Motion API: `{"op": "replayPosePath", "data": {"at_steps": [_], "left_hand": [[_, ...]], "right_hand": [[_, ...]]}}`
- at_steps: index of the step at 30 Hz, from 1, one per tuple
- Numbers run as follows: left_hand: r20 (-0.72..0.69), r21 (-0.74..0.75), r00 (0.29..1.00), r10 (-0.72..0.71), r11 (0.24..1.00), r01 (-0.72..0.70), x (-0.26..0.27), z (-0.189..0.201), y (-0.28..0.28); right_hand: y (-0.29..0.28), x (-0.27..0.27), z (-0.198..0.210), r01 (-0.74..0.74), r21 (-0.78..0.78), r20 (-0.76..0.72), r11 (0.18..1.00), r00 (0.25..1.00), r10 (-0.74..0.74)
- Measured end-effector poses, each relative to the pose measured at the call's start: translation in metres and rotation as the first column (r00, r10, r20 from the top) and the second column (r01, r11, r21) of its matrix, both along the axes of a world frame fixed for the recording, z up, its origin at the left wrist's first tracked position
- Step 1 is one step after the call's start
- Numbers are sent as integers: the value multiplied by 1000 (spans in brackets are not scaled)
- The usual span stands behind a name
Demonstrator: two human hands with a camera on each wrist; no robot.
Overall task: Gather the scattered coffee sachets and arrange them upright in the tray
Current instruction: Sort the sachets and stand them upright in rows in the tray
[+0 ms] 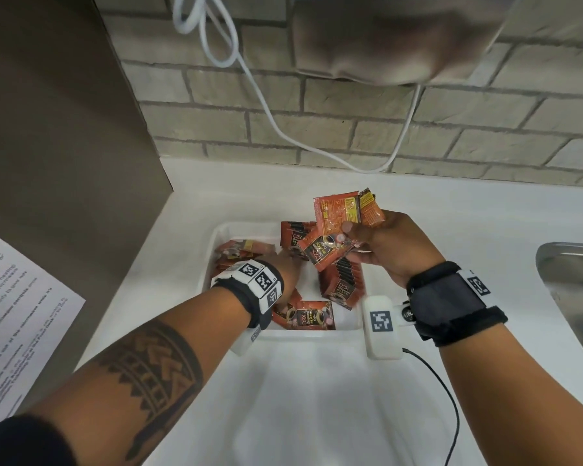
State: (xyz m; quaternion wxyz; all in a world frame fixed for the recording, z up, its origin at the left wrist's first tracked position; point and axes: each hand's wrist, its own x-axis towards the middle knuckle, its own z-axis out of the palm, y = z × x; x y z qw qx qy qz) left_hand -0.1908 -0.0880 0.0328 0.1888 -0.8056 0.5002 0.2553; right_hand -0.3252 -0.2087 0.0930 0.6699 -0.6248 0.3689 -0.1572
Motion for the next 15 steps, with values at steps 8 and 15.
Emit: {"op": "replayPosePath", "data": {"at_steps": [8,15], "left_hand": [[-74,-16,994,81,996,-82,0,-7,3],[-25,-27,983,180,983,-181,1,-19,0]], "right_hand": [[-4,11,-2,0,10,-3,1000,1000,0],[0,18,0,-14,24,17,1000,1000,14]]}}
